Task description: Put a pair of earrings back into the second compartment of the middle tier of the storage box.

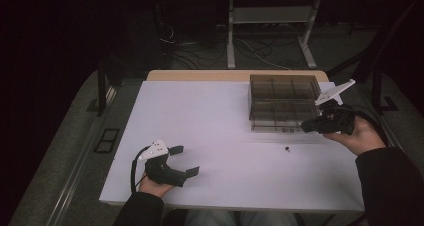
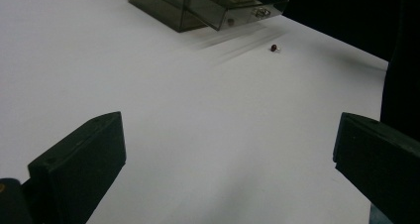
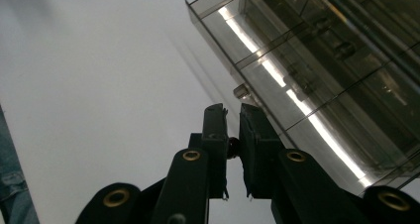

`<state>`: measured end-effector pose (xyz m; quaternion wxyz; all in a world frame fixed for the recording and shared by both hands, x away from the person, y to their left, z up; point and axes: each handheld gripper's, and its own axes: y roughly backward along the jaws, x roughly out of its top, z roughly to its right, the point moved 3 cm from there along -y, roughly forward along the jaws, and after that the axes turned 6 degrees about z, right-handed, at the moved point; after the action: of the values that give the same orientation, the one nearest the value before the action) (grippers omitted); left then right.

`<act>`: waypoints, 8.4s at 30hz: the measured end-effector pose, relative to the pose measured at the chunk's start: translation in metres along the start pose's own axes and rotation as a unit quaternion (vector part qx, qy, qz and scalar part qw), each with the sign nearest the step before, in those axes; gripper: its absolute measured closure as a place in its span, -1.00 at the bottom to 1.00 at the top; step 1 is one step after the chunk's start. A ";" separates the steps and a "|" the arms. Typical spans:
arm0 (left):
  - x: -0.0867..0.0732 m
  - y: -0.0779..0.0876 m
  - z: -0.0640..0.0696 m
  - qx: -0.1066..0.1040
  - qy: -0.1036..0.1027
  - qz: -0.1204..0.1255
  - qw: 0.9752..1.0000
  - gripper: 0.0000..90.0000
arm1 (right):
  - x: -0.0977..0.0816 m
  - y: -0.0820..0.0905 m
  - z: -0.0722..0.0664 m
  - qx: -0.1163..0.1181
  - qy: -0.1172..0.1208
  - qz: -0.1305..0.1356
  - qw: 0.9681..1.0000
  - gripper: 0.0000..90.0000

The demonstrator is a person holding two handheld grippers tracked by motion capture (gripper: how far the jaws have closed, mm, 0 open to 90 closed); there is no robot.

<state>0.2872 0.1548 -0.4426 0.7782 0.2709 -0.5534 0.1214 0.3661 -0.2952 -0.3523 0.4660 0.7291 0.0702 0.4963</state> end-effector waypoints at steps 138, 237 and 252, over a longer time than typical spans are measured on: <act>0.000 0.000 -0.001 -0.003 0.000 -0.003 1.000 -1.00 | -0.053 -0.083 -0.023 -0.010 -0.097 0.016 0.995 -0.55; 0.000 0.000 -0.001 -0.002 0.000 -0.001 1.000 -1.00 | 0.026 -0.032 0.004 -0.039 -0.061 0.045 0.996 0.74; 0.001 0.001 -0.002 -0.002 0.001 -0.001 1.000 -1.00 | 0.030 -0.056 0.014 -0.042 -0.060 0.038 0.997 0.74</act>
<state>0.2883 0.1563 -0.4422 0.7795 0.2696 -0.5527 0.1194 0.4122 -0.2554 -0.3758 0.4806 0.7396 -0.0067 0.4711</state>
